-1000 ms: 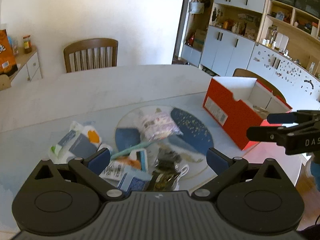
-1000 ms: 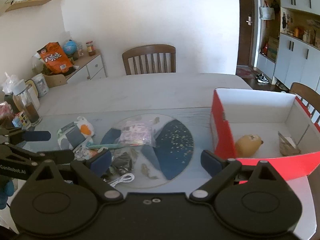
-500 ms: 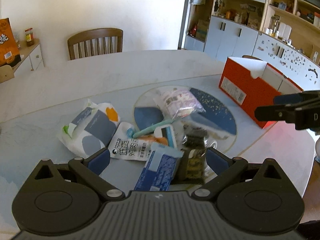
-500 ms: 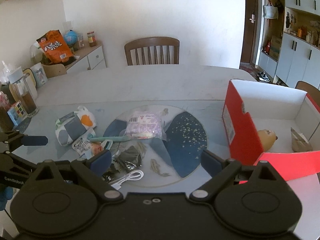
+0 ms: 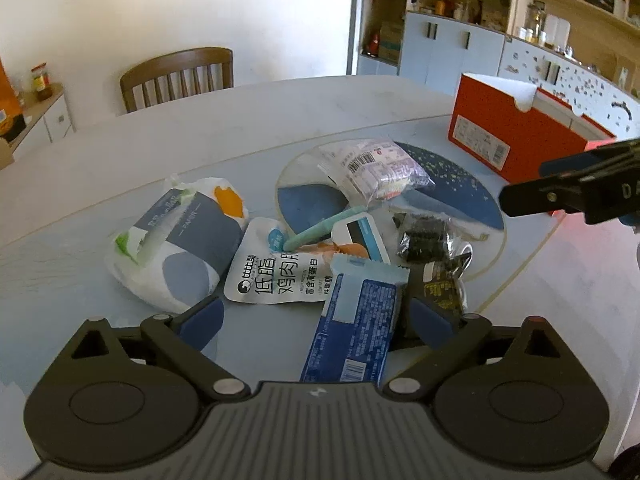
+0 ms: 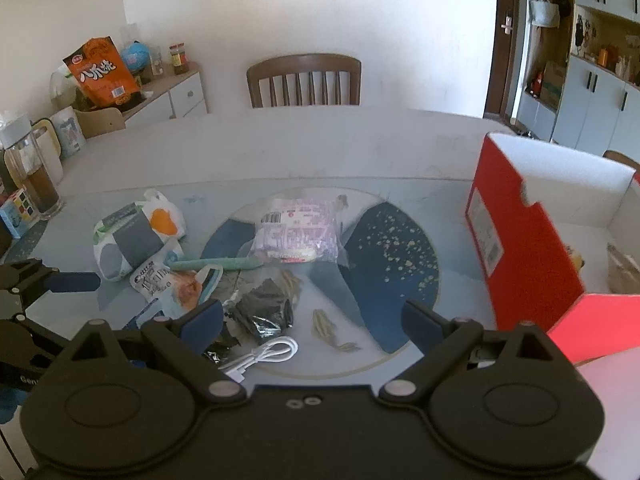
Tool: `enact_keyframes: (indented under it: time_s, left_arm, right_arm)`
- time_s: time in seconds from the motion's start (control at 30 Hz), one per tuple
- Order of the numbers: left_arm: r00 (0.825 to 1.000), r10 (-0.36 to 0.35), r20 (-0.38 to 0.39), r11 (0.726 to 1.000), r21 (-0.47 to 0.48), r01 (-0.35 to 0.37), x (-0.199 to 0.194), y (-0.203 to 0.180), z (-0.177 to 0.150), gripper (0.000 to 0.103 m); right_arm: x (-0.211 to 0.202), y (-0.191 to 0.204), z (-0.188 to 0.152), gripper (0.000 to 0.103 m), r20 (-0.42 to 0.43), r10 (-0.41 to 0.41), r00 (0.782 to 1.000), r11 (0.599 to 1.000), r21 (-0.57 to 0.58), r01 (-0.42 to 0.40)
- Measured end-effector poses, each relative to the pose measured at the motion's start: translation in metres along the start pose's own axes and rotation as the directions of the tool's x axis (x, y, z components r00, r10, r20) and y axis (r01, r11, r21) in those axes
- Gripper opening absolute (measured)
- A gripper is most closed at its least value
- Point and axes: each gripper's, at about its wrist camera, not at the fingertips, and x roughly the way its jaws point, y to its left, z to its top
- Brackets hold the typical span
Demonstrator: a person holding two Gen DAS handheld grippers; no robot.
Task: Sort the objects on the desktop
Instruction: 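Grasp the blue-and-white box with the left tool while the right tool grasps the black bag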
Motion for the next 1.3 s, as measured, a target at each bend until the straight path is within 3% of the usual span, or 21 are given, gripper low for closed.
enact_keyframes:
  time_s: [0.53,0.63,0.73,1.1,1.3]
  left_arm:
    - [0.999,-0.025,-0.020,1.000,-0.005,0.024,0.023,0.001,-0.009,0.084]
    - [1.000,-0.011,-0.008,1.000,0.023,0.012,0.023,-0.004,-0.011,0.079]
    - [1.000,0.006,0.008,0.999,0.051,-0.006,0.023,-0.009,-0.013,0.069]
    - [0.999,0.014,0.037,0.999,0.042,-0.015,0.019,-0.011,-0.017,0.040]
    - [0.999,0.016,0.028,1.000,0.019,-0.017,0.019,-0.009,-0.014,0.038]
  right_arm:
    - [0.050,0.015,0.003,0.088,-0.062,0.056,0.996,0.998,0.014,-0.055]
    - [0.057,0.018,0.001,0.083,-0.081,0.059,0.995,0.998,0.006,-0.059]
    - [0.062,0.019,-0.001,0.078,-0.100,0.058,0.993,0.998,0.005,-0.058]
    - [0.072,0.022,0.000,0.058,-0.125,0.047,0.991,0.999,-0.012,-0.049]
    - [0.072,0.021,0.001,0.046,-0.123,0.044,0.991,0.999,-0.013,-0.046]
